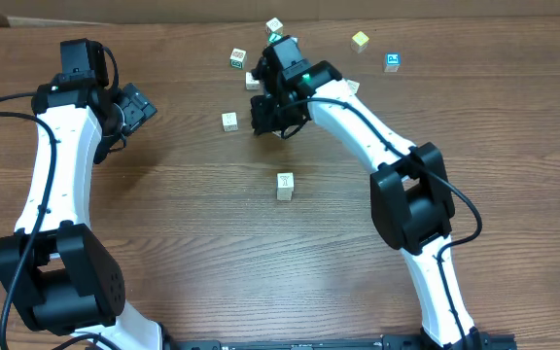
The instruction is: Form a tower
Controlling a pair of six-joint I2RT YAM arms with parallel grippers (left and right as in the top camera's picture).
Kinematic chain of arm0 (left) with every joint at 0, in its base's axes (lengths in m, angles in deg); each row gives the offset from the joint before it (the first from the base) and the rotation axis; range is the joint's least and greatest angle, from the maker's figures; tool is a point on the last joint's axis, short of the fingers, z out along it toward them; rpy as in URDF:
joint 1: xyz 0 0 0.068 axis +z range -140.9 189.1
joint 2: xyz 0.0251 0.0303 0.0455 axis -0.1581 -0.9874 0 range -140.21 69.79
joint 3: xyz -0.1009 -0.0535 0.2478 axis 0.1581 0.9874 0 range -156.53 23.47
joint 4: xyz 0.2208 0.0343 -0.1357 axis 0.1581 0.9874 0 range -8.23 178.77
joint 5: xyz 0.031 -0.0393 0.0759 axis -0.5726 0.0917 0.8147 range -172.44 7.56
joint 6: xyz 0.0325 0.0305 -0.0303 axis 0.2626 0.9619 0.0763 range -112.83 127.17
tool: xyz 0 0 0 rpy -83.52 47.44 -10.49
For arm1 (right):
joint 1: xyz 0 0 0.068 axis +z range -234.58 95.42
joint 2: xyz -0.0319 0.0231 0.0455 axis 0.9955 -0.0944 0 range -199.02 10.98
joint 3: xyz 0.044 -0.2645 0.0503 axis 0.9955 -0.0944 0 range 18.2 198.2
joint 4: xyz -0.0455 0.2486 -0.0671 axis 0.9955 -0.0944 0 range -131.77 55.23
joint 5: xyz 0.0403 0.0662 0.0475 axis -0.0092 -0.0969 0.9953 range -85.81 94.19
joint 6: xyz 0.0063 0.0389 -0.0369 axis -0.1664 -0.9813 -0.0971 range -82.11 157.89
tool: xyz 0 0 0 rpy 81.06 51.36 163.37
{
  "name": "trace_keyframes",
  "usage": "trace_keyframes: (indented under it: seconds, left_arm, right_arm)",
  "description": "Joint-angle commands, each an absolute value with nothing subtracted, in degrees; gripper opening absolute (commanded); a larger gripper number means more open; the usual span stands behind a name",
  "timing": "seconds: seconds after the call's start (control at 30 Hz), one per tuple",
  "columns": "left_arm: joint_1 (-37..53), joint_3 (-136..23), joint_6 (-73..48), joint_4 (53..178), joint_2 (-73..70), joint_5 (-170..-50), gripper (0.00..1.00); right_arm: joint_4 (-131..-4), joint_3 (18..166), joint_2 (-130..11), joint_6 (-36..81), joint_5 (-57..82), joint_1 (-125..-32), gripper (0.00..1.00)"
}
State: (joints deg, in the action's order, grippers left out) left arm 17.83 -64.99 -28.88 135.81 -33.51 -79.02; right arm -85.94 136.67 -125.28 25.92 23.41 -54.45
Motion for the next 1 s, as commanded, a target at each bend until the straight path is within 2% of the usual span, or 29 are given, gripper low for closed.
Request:
trace_keyframes:
  seconds: [0.0,0.63,0.97]
  left_arm:
    - [17.72,-66.15,-28.80,135.70,-33.93,-79.08,1.00]
    - [17.70,-66.15,-28.80,135.70,-33.93,-79.08,1.00]
    - [17.70,-66.15,-28.80,135.70,-33.93,-79.06,1.00]
  right_arm:
    - [-85.57,137.39,-125.68,26.19,20.00,-53.93,0.04]
    - [-84.74,137.39,-127.95,26.19,19.13,-53.88,0.04]
    - [-85.44,137.39,-129.83,25.66,6.93,-56.24,0.04]
